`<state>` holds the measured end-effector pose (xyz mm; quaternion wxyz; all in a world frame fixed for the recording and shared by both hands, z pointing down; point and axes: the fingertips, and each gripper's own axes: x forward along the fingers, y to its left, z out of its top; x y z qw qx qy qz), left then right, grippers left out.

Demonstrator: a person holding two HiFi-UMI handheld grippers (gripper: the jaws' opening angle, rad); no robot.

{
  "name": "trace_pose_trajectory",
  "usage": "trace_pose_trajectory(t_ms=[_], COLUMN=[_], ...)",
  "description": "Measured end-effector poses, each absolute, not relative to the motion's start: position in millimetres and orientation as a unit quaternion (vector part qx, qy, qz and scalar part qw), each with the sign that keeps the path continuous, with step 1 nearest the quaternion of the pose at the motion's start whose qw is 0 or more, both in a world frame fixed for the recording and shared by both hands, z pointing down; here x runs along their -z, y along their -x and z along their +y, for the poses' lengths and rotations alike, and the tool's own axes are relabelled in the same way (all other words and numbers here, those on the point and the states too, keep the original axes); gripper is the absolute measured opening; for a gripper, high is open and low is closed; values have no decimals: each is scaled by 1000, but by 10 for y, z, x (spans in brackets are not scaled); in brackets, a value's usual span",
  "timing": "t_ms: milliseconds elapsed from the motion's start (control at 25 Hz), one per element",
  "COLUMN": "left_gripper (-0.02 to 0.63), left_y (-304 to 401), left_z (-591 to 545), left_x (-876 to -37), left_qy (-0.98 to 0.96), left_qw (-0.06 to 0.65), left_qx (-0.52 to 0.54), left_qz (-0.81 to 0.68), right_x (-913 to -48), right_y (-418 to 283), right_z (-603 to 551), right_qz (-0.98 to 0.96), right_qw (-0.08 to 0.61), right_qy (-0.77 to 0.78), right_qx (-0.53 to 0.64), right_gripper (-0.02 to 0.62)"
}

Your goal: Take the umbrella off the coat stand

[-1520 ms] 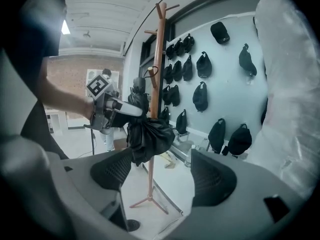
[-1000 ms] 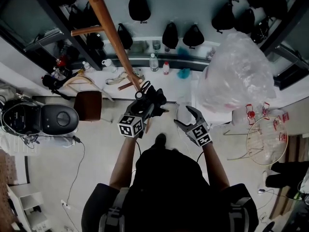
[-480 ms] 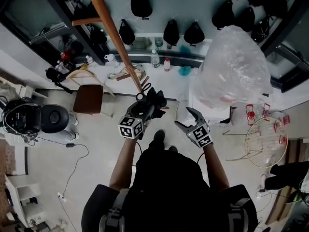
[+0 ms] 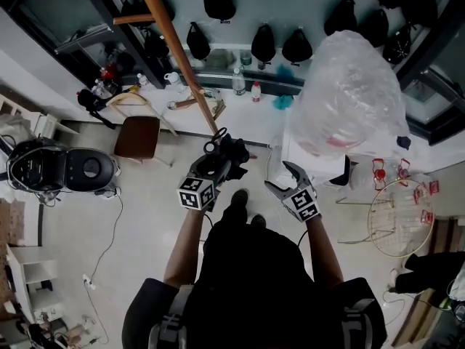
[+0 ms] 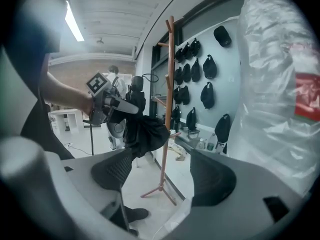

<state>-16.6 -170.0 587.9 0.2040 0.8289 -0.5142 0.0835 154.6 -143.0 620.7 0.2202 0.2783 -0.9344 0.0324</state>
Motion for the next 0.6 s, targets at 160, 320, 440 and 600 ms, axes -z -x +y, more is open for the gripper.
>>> trace_pose_trajectory(t_ms=[160, 320, 440, 600], left_gripper=[268, 268, 268, 268], left_y=[115, 68, 83, 121], left_z=[-1596, -1549, -1546, -1559], left_x=[-5909, -5929, -5943, -5917], left_qy=[-825, -823, -819, -815], left_qw=[208, 207, 208, 210], left_qx=[-85, -87, -86, -85], left_qz=[-518, -522, -528, -534], right_x=[-6228, -6276, -6287, -6274], right_y=[-1574, -1575, -1548, -1509], right_z=[-1381, -1368, -1384, -1433], right_qz=[-938, -941, -944, -946], right_qw=[216, 214, 212, 211], right_qy=[-270, -259, -251, -243], right_qx=[-37, -41, -41, -38], right_gripper=[364, 362, 360, 357])
